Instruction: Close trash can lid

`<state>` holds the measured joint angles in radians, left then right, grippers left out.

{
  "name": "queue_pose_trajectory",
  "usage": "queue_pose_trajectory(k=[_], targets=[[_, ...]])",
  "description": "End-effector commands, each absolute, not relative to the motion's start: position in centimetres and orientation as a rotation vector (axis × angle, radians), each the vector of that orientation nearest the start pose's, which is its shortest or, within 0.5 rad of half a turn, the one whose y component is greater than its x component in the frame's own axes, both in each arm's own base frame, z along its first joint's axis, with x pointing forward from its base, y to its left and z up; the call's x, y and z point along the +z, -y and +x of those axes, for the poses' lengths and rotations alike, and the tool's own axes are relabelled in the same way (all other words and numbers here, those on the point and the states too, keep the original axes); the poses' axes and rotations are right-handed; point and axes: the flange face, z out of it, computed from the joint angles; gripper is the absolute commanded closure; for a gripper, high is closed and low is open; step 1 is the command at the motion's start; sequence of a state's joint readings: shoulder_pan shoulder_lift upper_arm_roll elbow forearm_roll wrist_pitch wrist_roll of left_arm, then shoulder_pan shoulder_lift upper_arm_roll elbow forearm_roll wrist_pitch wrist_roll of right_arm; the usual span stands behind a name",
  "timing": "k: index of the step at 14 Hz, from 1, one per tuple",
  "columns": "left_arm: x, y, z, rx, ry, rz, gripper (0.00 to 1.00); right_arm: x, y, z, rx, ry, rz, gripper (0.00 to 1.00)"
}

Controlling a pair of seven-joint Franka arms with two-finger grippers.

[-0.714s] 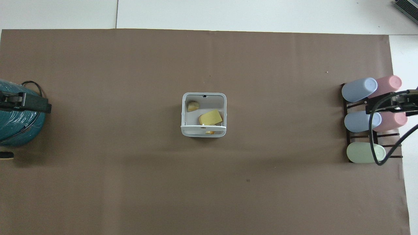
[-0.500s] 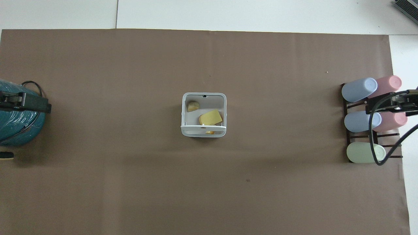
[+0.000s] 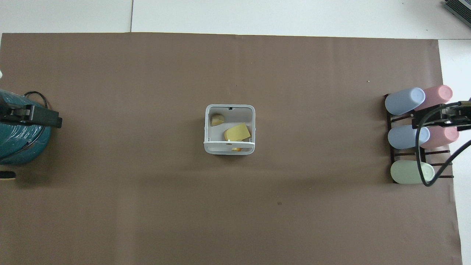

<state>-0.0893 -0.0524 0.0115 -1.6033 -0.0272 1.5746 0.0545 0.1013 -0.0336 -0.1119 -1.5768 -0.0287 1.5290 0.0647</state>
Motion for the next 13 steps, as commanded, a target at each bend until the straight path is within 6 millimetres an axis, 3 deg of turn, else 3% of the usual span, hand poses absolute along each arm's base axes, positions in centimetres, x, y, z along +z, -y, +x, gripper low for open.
queue_pose_trajectory(k=[1, 4, 7, 11, 13], targets=[[63.9, 6.9, 52.6, -0.048, -0.266, -3.143, 0.00, 63.7, 1.0, 53.3, 0.031, -0.139, -3.158, 0.00], [63.5, 11.3, 51.9, -0.084, -0.251, -3.149, 0.00, 63.7, 1.0, 53.3, 0.031, -0.139, -3.158, 0.00], [62.1, 16.6, 49.8, -0.110, -0.335, -3.149, 0.03, 63.7, 1.0, 53.3, 0.031, -0.139, -3.158, 0.00], [60.1, 23.1, 46.1, -0.164, -0.478, -3.147, 0.40, 63.7, 1.0, 53.3, 0.029, -0.139, -3.158, 0.00], [58.7, 26.9, 44.6, -0.221, -0.576, -3.146, 0.51, 63.7, 1.0, 53.3, 0.029, -0.139, -3.158, 0.00]])
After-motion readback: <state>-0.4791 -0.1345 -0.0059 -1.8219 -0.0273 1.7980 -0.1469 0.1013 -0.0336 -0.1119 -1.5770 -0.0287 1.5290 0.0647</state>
